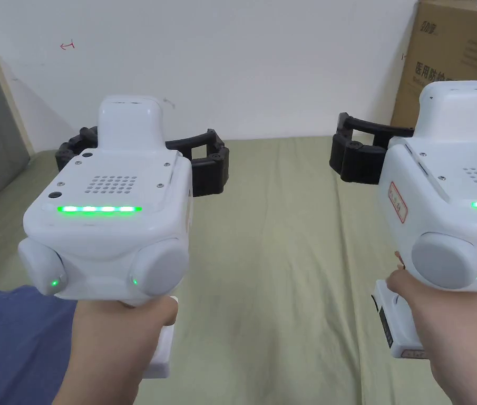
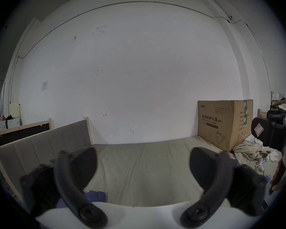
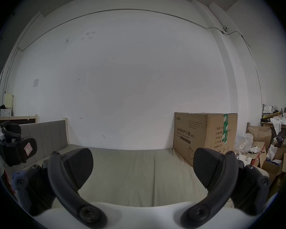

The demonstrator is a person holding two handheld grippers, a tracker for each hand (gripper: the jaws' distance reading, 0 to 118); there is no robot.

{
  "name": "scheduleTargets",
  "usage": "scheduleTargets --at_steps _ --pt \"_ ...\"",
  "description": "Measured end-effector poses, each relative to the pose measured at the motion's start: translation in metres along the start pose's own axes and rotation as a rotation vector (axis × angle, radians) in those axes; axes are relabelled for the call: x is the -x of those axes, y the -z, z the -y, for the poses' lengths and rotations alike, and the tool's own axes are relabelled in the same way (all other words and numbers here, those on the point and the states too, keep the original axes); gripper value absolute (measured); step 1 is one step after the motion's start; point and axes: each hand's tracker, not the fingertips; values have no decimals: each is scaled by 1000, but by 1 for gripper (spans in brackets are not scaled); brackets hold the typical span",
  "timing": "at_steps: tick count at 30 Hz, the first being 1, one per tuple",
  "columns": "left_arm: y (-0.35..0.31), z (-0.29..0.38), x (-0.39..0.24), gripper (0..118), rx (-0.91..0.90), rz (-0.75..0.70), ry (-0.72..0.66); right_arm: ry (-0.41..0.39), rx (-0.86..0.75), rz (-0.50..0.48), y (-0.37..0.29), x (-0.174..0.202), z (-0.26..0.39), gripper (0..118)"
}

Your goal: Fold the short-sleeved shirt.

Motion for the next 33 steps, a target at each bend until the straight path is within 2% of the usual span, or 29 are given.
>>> scheduleTargets --at_steps 1,2,3,4,5,6,7,9,13,17,19,22,25,28,30,33 --pt "0 -1 0 105 7 16 6 5 3 -3 0 -1 1 118" --pt "0 -1 0 89 12 22 10 15 4 -9 0 -3 2 118" --pt "1 -1 0 61 20 31 10 37 -7 -25 -1 -4 3 113" --pt "3 0 0 16 32 33 7 39 -15 -26 -3 -5 4 86" --pt "5 1 0 1 49 20 1 17 -27 -1 -4 -4 4 43" --pt "5 4 1 1 45 12 -10 -39 -12 63 -1 -2 4 4" --pt "5 6 2 0 45 20 -16 -63 -1 102 0 -1 5 2" --pt "4 8 2 0 50 30 -12 5 12 28 1 -10 5 1" --pt "2 10 3 0 34 17 21 41 56 75 5 -17 8 1" --pt "2 10 20 0 47 18 -11 56 96 58 11 -7 14 1" --pt "-2 8 39 0 72 4 -24 43 101 26 16 10 15 1" --pt "-19 9 84 0 60 -96 10 35 117 -83 26 52 17 1" --pt "-40 10 138 0 101 -237 27 93 111 -261 27 106 16 1" --pt "-62 16 181 0 142 -344 -10 69 125 -402 22 161 17 1" --pt "-72 23 196 0 159 -422 20 72 140 -469 18 186 18 1" --pt "-77 32 212 0 190 -455 -58 37 137 -519 13 209 19 1"
